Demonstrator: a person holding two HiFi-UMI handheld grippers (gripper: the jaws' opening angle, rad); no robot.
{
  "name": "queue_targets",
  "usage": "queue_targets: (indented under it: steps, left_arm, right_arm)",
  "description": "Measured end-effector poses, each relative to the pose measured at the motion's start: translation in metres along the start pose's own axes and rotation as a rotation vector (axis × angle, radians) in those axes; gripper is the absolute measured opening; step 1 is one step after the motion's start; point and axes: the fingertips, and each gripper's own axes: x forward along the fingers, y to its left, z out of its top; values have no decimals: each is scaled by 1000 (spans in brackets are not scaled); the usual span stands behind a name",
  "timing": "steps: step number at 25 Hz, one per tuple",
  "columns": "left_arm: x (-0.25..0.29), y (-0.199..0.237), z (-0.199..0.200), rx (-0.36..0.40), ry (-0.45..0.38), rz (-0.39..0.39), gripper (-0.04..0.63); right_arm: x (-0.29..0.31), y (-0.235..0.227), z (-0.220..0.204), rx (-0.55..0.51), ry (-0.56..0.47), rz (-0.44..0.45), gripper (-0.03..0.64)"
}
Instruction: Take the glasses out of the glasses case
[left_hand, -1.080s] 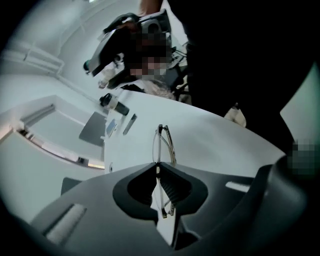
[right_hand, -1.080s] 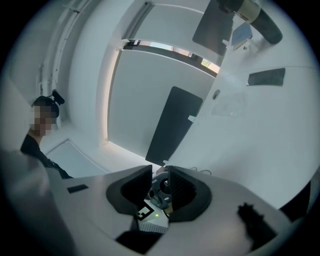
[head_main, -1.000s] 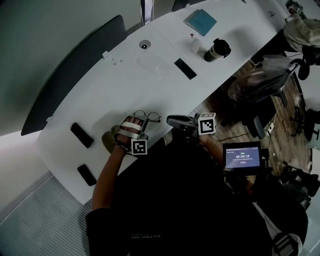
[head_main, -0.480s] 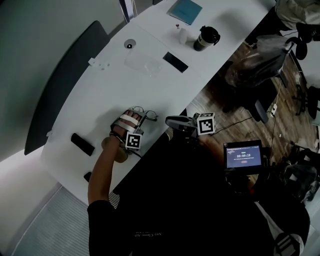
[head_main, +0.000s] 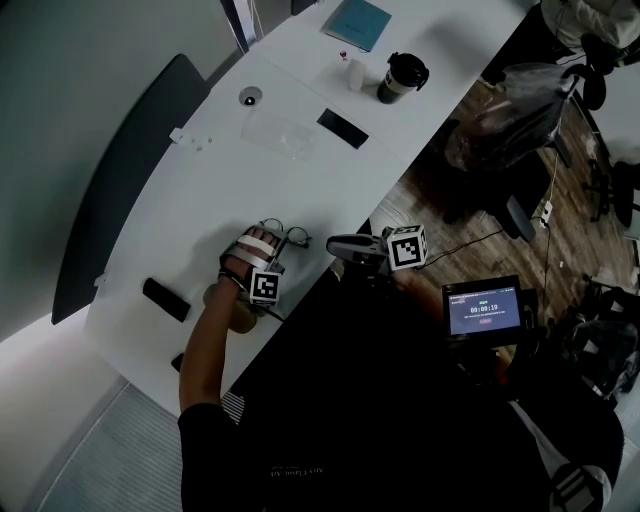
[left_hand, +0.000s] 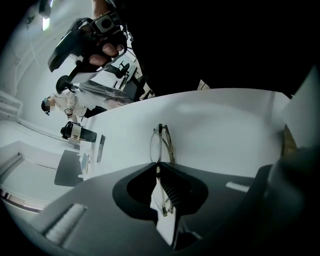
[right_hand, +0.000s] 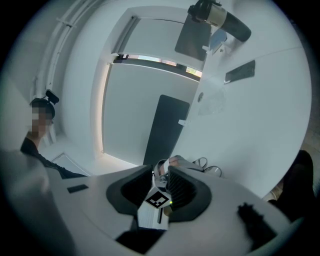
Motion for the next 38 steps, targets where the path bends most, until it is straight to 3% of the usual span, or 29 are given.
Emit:
queue_targets:
  steps: [6, 10, 13, 16, 18, 23, 25, 26, 29, 32, 34, 38]
  left_arm:
    - [-6, 7, 0, -6, 14, 35, 35]
    - [-10, -5, 8, -121, 4, -50, 38]
    - [-11, 17, -3, -85, 72, 64, 80]
    - [-12, 4, -2, -164, 69, -6, 110]
    - [-19, 1, -5, -203, 86, -9, 112]
    - [-55, 28, -15, -384, 127, 150, 114]
    - [-80, 43, -21, -527, 143, 235, 114]
    - [-95, 50, -27, -636, 147, 291, 112]
    - [-150, 56, -47, -1063, 122, 475, 110]
    - [-198, 36, -57, -1445, 25, 637, 83]
    - [-232, 20, -48, -1606, -40, 761, 11]
    - [-275, -2, -19, -1848, -165, 1001, 8]
  right_arm:
    - [3, 4, 3, 14, 3, -1, 103]
    - [4, 2, 1, -12, 15, -8, 103]
    - [6, 3, 1, -14, 26, 5, 103]
    - [8, 2, -1, -10, 38, 7, 103]
    - [10, 2, -3, -17, 53, 11, 103]
    - [15, 3, -7, -39, 92, 16, 103]
    - [21, 8, -7, -64, 114, 4, 103]
    - [25, 13, -6, -95, 132, 1, 103]
    - [41, 37, -9, -237, 198, 16, 81]
    - [61, 57, -14, -398, 258, 35, 47]
    - [71, 65, -23, -511, 293, 32, 18]
    - [73, 56, -52, -733, 443, 42, 8]
